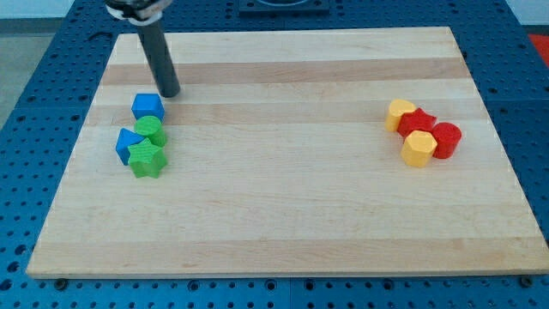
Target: Push blue cube towards top center
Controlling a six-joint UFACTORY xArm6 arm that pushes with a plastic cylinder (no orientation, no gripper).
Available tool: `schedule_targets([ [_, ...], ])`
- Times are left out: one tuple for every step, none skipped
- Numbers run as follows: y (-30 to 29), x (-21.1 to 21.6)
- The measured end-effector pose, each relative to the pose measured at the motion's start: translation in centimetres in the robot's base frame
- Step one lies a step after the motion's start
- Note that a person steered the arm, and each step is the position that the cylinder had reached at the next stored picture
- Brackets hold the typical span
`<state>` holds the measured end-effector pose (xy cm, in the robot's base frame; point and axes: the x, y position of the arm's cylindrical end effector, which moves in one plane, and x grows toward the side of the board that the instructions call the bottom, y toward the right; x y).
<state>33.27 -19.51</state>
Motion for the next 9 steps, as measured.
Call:
schedule_targets([
  [-0.5,0.7],
  [-1.2,0.6],
  [-5.3,0.6],
  [-8.1,-0.8],
  [-10.7,0.6],
  [-10.9,1.1],
  [-10.4,6.4],
  [-10.4,6.9],
  [-9.8,7.0],
])
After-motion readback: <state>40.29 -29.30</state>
